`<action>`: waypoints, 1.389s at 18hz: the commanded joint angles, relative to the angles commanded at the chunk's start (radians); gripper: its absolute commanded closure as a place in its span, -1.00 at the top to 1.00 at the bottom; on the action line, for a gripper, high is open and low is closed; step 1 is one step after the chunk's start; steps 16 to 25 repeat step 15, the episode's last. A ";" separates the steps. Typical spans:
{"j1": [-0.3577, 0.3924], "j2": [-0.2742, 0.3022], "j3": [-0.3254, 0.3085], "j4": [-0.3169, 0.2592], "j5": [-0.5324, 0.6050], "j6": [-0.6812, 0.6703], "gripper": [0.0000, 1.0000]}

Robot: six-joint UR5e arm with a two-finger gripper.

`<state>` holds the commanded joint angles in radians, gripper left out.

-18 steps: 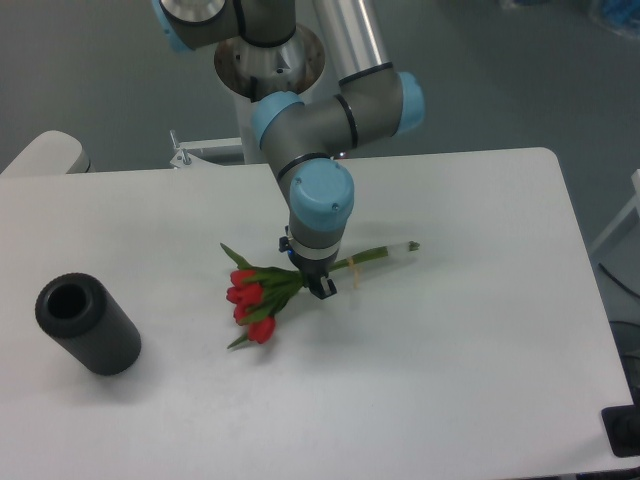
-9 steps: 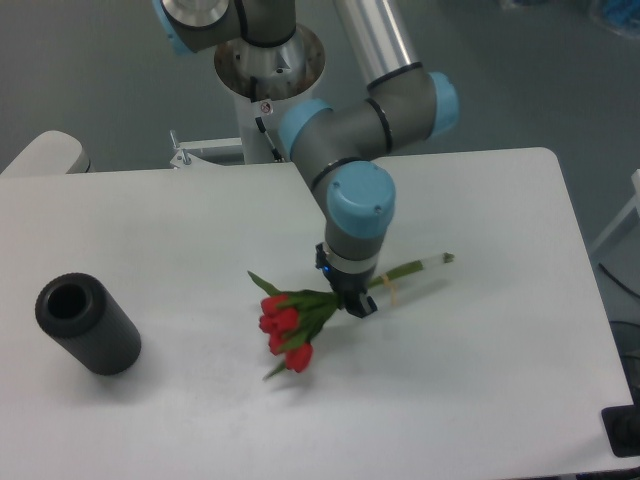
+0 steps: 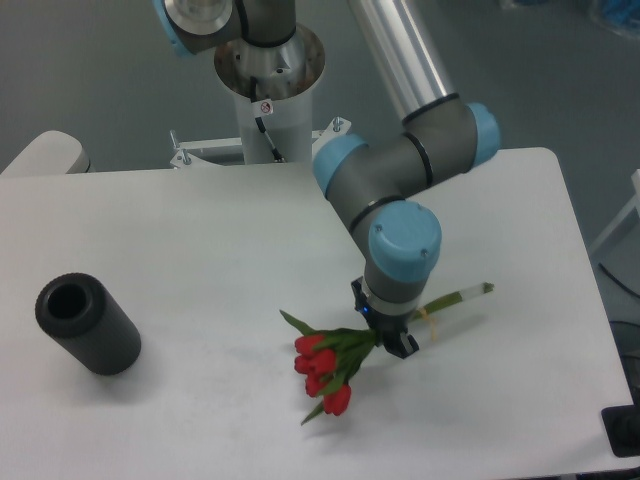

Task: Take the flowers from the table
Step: 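Carry the held tulip bouquet away from the black container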

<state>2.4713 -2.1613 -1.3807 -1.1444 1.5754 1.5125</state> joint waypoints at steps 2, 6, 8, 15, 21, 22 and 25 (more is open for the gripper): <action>0.002 -0.009 0.017 -0.005 0.000 0.002 -1.00; 0.005 -0.014 0.023 -0.005 -0.002 0.009 -1.00; 0.005 -0.014 0.022 -0.005 0.000 0.009 -1.00; 0.005 -0.014 0.020 -0.003 0.000 0.009 -1.00; 0.005 -0.014 0.020 -0.003 0.000 0.009 -1.00; 0.005 -0.014 0.020 -0.003 0.000 0.009 -1.00; 0.005 -0.014 0.020 -0.003 0.000 0.009 -1.00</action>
